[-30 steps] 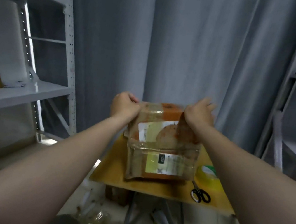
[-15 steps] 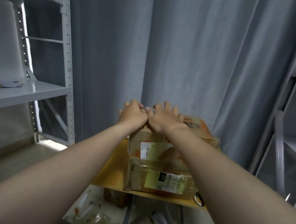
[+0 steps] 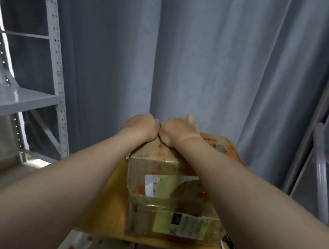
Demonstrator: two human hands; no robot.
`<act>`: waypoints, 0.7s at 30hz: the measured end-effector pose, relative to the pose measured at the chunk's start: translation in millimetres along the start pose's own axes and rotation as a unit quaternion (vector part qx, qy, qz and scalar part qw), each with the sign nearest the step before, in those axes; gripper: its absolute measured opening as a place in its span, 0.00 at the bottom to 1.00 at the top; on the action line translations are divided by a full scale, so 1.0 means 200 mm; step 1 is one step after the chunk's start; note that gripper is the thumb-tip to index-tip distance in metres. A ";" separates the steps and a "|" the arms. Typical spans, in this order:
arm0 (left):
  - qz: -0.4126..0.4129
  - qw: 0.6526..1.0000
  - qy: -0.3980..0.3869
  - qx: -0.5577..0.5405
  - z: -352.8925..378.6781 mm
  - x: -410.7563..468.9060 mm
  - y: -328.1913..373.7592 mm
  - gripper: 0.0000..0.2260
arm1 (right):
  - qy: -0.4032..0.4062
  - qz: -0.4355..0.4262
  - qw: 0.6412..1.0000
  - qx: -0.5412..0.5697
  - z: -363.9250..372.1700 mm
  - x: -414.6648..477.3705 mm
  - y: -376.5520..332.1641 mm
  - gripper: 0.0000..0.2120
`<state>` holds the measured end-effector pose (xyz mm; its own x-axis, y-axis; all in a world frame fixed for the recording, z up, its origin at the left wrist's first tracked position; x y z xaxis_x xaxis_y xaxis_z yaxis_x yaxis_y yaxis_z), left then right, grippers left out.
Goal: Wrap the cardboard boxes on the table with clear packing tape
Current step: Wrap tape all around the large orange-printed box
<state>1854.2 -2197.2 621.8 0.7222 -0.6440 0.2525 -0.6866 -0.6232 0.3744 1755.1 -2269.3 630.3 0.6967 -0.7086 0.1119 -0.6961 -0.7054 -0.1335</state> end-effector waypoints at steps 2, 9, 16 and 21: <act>-0.017 1.000 0.000 0.026 0.00 0.03 0.01 0.19 | 0.002 0.008 1.000 0.029 -0.02 0.05 0.01 0.20; -0.044 0.998 0.016 0.047 0.01 0.06 0.01 0.19 | 0.003 0.066 0.992 0.104 -0.05 0.16 0.09 0.15; -0.063 0.997 0.041 0.008 -0.04 -0.01 -0.01 0.18 | 0.067 0.079 0.989 0.109 -0.11 0.11 0.17 0.20; -0.069 0.993 0.041 -0.081 -0.07 -0.09 -0.07 0.14 | -0.055 0.243 0.966 0.067 -0.11 -0.01 0.66 0.31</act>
<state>1852.0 -2170.9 625.5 0.8181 -0.5137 0.2584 -0.5620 -0.6191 0.5486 1659.2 -2361.4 633.5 0.3121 -0.9446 -0.1014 -0.9221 -0.2755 -0.2717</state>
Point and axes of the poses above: each hand's wrist, its own x-axis towards the middle knuckle, its own z-axis out of the palm, y = z × x, the point moved 8 cm from there along x, towards the middle knuckle, and after that the axes turned 3 degrees about z, right-handed, at the moved point
